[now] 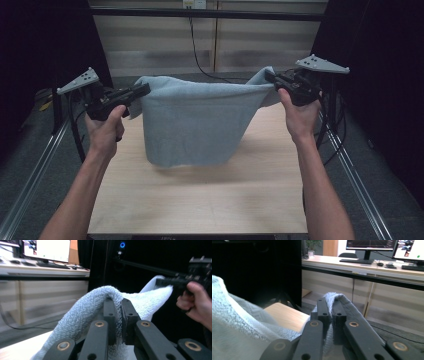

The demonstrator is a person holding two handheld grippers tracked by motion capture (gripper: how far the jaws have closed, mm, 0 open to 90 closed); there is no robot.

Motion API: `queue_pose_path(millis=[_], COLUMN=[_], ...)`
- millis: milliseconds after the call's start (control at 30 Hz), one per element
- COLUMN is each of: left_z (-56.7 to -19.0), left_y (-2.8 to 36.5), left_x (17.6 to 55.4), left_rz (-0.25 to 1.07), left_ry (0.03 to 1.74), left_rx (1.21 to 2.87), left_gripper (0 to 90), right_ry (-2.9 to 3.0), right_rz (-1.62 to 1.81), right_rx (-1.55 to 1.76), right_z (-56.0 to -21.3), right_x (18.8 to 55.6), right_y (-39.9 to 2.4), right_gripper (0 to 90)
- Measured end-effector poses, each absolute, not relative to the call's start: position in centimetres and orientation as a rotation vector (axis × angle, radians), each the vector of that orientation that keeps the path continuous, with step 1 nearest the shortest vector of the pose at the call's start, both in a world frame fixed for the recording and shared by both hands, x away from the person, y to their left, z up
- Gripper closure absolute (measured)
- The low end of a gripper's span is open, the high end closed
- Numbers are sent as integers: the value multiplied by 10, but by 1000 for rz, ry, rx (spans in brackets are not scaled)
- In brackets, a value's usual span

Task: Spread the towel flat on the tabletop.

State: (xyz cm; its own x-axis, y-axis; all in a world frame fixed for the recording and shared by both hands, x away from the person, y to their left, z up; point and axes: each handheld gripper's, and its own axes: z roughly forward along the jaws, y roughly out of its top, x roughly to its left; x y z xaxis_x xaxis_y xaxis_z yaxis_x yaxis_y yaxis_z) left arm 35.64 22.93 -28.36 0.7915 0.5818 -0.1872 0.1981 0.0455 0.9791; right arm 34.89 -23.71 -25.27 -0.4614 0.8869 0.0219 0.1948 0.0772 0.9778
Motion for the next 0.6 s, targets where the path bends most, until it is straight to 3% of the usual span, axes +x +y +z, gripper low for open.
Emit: queue_pose_path(millis=[133, 367, 500, 600], left_z=[-305, -403, -425, -440], left_y=[232, 232, 234, 237], left_x=[339, 310, 299, 284], left_rz=[313, 129, 77, 34], left_ry=[630, 707, 718, 723], left_rx=[1585, 1749, 1823, 1852], left_gripper=[843, 837, 818, 789], right_ry=[1786, 1956, 2055, 2091], right_rz=[1408, 1337, 1305, 1321], right_rx=[1076, 1200, 1256, 1270], right_z=[-275, -375, -423, -439], right_x=[331, 292, 266, 254], right_y=[-235, -235, -236, -236], right_gripper=[883, 882, 878, 870])
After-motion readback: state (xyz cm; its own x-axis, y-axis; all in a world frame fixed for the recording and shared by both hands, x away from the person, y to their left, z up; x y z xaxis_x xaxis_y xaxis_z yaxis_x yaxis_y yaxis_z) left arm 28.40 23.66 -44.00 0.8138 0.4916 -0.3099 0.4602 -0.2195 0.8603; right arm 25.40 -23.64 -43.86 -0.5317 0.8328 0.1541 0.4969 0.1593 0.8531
